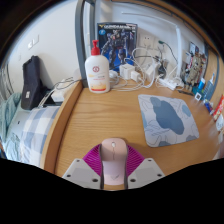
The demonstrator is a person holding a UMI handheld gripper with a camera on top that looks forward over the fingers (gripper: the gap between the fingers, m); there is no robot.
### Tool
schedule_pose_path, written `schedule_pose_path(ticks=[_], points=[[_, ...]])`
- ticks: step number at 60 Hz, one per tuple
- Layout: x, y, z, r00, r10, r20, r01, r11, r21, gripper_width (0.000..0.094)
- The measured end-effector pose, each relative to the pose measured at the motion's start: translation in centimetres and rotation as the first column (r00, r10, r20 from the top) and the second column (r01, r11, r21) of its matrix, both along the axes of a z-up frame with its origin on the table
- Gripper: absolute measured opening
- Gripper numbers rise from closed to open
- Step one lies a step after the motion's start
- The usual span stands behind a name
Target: Arrange mouse
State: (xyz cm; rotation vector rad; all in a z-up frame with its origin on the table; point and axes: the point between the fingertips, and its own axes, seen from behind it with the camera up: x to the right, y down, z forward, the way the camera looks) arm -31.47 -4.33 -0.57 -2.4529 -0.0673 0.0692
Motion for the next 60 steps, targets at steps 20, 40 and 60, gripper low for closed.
schedule_pose_path(ticks=[20,40,60], points=[[3.8,7.6,17.7,0.998,0.06,0.004,-0.059,0.959,0.277,0.0265],[20.0,15.8,18.7,0.996,-0.086,0.036,0.07,0.944,0.323,0.0264],[23.2,14.8,1.5,0.995,-0.098,0.012,0.097,0.994,0.057,0.0264]])
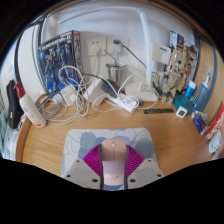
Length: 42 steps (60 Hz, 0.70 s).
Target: Arrange mouse
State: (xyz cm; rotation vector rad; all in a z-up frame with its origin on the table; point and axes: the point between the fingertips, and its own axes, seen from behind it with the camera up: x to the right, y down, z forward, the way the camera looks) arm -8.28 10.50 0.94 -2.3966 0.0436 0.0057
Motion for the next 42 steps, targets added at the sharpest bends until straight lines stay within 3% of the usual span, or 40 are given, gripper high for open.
schedule_pose_path(ticks=[6,15,22,24,26,28,29,32,42], points=[[-1.0,-0.9,-2.6,1.0,0.018,-0.012,-0.019,0.999,-0.046,0.0253],[-1.1,-0.7,-2.2,1.0,0.012,-0.007,-0.012,1.0,0.009,0.0389],[-1.1,-0.7,-2.3,0.999,-0.013,-0.033,0.013,1.0,-0.001,0.0454],[-1.3,-0.9,-2.3,0.999,-0.008,-0.038,0.007,1.0,-0.017,0.0515],[-1.5,-1.2,-2.2,0.999,0.004,-0.04,-0.005,1.0,-0.031,0.0643],[-1.5,-1.5,-1.9,0.999,0.013,-0.033,-0.015,0.999,-0.046,0.0688],[-1.5,-1.7,-1.5,1.0,0.014,-0.027,-0.015,0.999,-0.05,0.077],[-1.3,-1.9,0.1,1.0,0.018,-0.007,-0.018,0.999,-0.044,0.0832],[-0.7,-2.6,9.2,1.0,0.018,0.0,-0.018,0.999,0.027,0.0843]])
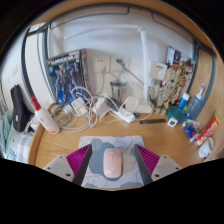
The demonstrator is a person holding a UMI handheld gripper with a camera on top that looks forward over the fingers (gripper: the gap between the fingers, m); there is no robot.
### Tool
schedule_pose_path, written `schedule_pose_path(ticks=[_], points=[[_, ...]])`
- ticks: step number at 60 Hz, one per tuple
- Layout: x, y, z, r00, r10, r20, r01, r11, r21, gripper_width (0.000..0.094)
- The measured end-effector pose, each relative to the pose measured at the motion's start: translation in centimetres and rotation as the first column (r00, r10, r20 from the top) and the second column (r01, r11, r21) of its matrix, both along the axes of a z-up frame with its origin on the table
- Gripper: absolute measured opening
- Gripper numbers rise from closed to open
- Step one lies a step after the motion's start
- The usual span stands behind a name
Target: Arrange mouse
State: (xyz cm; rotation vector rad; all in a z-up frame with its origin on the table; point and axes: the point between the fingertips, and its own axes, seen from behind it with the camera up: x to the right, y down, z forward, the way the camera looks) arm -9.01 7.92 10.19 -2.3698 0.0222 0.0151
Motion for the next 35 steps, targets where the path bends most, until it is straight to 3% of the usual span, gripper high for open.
schedule_pose_path(ticks=[17,35], points=[[4.0,-2.4,12.4,0.999,-0.032,-0.016,0.034,0.989,0.143,0.0839],[7.6,-5.5,13.0,0.999,-0.05,0.018,0.047,0.99,0.136,0.084]])
